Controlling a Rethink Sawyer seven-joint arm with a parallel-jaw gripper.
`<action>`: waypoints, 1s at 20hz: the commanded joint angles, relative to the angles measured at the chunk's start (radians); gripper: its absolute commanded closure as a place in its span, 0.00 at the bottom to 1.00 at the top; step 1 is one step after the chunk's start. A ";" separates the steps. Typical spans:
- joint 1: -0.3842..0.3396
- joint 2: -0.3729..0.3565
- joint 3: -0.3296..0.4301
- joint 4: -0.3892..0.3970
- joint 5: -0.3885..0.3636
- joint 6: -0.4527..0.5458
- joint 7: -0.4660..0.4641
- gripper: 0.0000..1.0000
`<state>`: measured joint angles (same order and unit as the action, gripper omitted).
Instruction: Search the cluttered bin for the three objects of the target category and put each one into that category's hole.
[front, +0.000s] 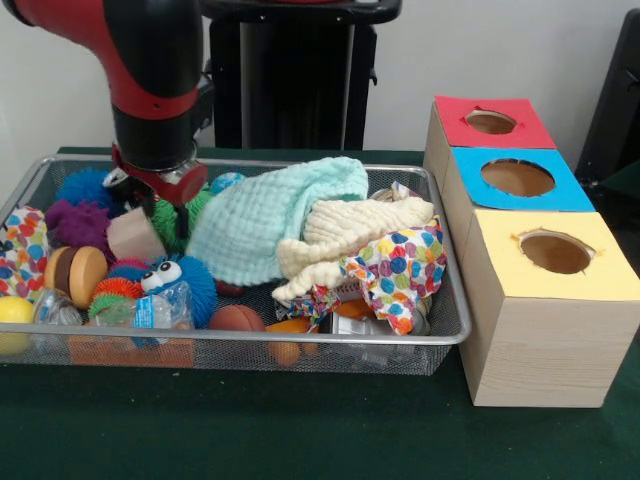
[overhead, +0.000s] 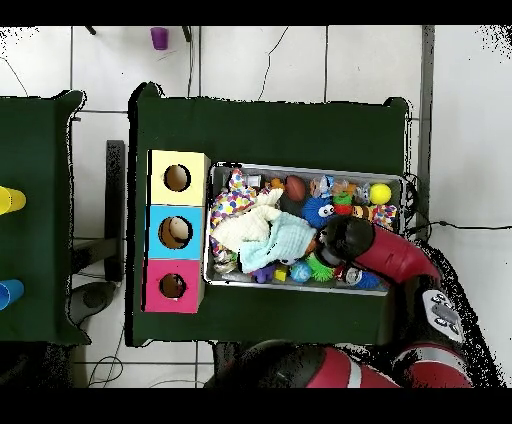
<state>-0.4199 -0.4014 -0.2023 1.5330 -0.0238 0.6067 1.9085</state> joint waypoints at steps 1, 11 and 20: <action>-0.058 0.014 0.022 -0.204 -0.097 0.216 -0.121 0.00; -0.060 0.048 0.059 -0.444 -0.141 0.443 -0.083 0.00; -0.066 0.152 0.093 -0.704 -0.161 0.538 -0.104 0.00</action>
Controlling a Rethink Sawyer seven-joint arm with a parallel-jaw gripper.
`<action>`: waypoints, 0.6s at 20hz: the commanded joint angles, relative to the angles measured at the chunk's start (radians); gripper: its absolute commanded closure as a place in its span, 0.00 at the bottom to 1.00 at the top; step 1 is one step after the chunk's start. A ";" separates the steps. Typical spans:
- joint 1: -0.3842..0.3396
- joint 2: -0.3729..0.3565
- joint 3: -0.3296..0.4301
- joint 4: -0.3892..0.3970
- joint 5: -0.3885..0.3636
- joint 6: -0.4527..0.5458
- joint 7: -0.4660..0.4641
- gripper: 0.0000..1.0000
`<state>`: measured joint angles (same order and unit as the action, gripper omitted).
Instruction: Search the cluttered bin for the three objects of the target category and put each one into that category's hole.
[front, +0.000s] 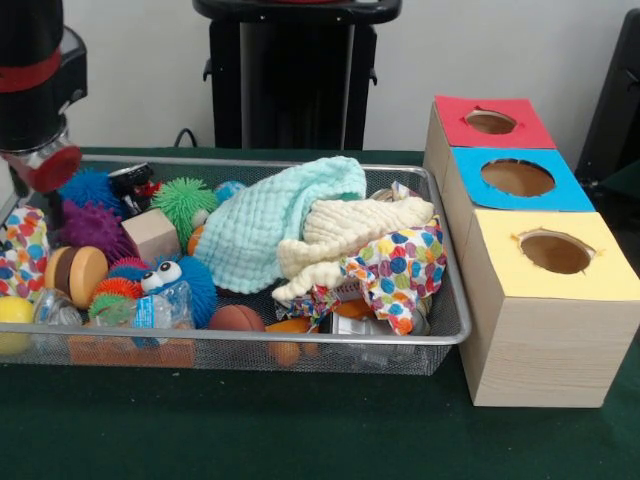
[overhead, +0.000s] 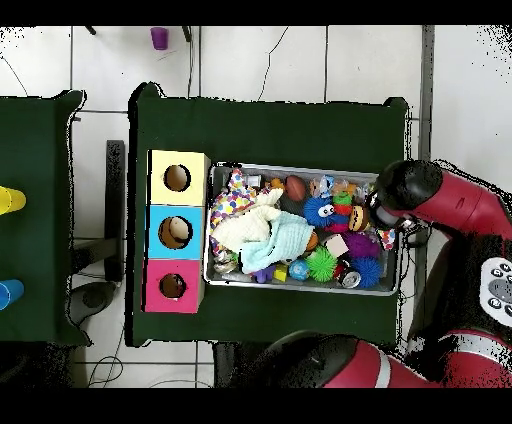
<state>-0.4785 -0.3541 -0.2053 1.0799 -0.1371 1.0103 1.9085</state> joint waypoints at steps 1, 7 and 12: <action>-0.004 0.113 0.094 -0.268 -0.047 0.140 -0.101 0.00; 0.013 0.138 0.083 -0.296 -0.043 0.127 -0.086 0.00; 0.025 0.137 0.074 -0.240 -0.040 0.056 -0.050 0.00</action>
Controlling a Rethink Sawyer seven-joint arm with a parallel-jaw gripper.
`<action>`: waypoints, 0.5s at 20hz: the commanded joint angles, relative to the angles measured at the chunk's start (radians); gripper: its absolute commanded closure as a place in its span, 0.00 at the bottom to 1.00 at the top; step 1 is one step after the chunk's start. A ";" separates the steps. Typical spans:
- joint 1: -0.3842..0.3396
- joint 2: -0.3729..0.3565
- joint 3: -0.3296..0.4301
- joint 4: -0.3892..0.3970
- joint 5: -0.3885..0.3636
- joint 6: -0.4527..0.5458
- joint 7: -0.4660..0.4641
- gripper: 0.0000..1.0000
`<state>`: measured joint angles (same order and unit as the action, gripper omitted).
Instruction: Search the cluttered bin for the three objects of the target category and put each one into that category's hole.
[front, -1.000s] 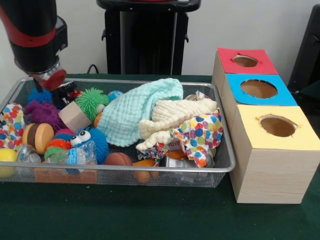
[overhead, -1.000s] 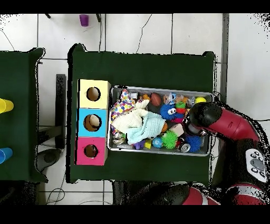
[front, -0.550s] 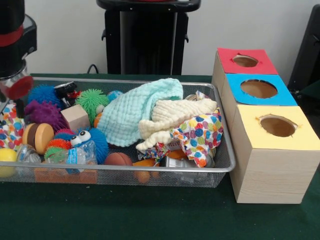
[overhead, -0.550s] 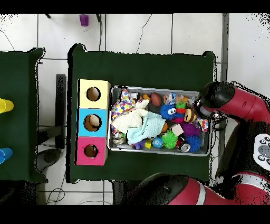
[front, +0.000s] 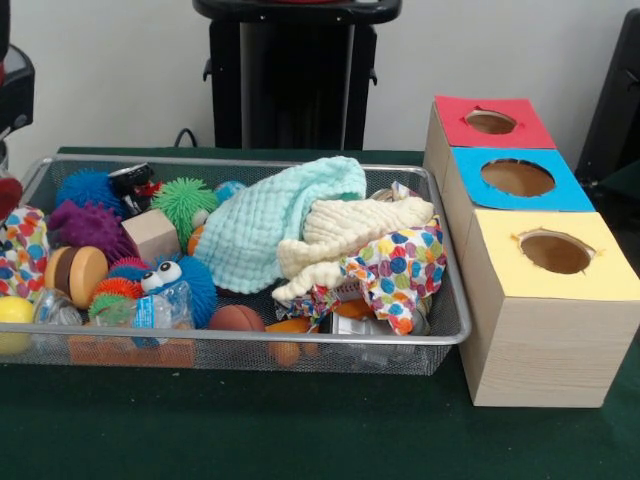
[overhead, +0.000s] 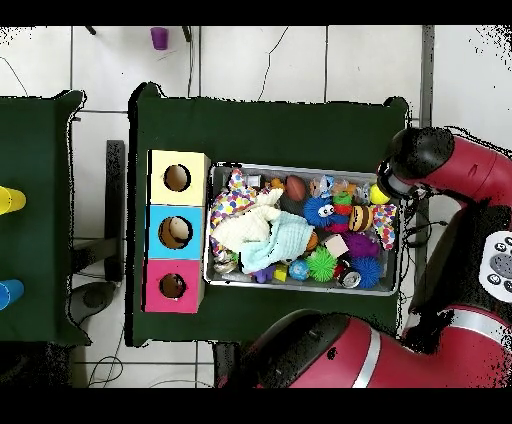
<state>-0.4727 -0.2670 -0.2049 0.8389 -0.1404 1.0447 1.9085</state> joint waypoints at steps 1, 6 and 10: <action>0.020 0.052 0.075 0.009 -0.036 0.008 -0.046 0.00; 0.015 0.042 0.079 0.069 -0.025 -0.021 -0.036 0.00; 0.015 0.000 0.078 0.161 -0.014 -0.047 -0.023 0.00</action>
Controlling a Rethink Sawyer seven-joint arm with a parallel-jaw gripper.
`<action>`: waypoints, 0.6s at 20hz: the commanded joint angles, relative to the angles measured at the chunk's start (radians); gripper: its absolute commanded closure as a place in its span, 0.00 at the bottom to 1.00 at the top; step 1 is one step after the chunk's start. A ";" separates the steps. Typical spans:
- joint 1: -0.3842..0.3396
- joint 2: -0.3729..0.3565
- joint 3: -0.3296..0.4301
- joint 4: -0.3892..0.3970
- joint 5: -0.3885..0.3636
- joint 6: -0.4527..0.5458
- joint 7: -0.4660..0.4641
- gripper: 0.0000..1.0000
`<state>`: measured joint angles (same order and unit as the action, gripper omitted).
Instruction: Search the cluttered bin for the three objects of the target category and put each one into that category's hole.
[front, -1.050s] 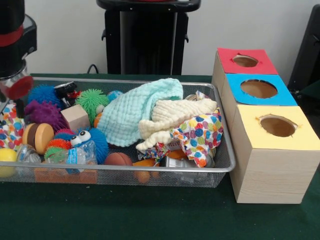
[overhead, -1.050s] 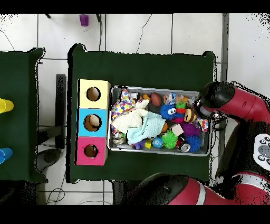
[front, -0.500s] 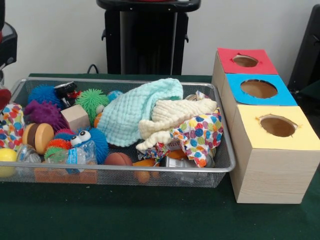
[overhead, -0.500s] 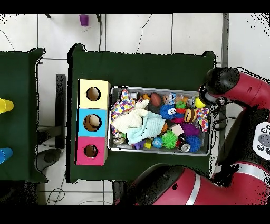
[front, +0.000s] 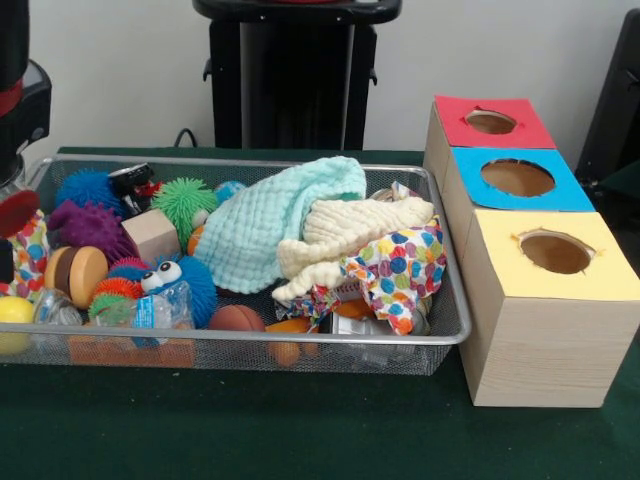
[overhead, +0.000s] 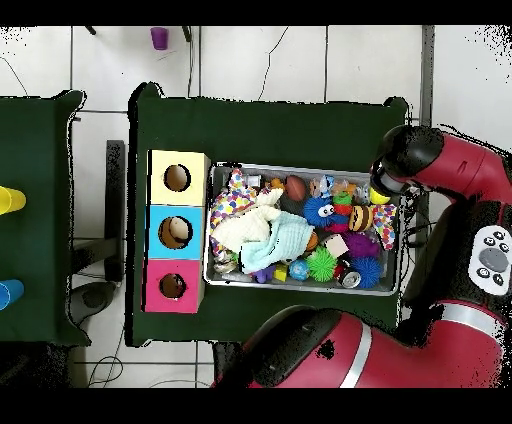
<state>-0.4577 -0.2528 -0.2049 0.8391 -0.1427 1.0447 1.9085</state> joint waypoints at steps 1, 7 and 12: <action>-0.001 -0.016 0.079 0.167 -0.014 -0.057 -0.023 0.00; -0.020 0.035 0.097 0.147 -0.031 -0.143 -0.037 0.00; -0.021 0.074 0.105 0.126 -0.027 -0.182 -0.029 0.00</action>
<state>-0.4577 -0.2340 -0.2042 0.8705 -0.1433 0.9448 1.9085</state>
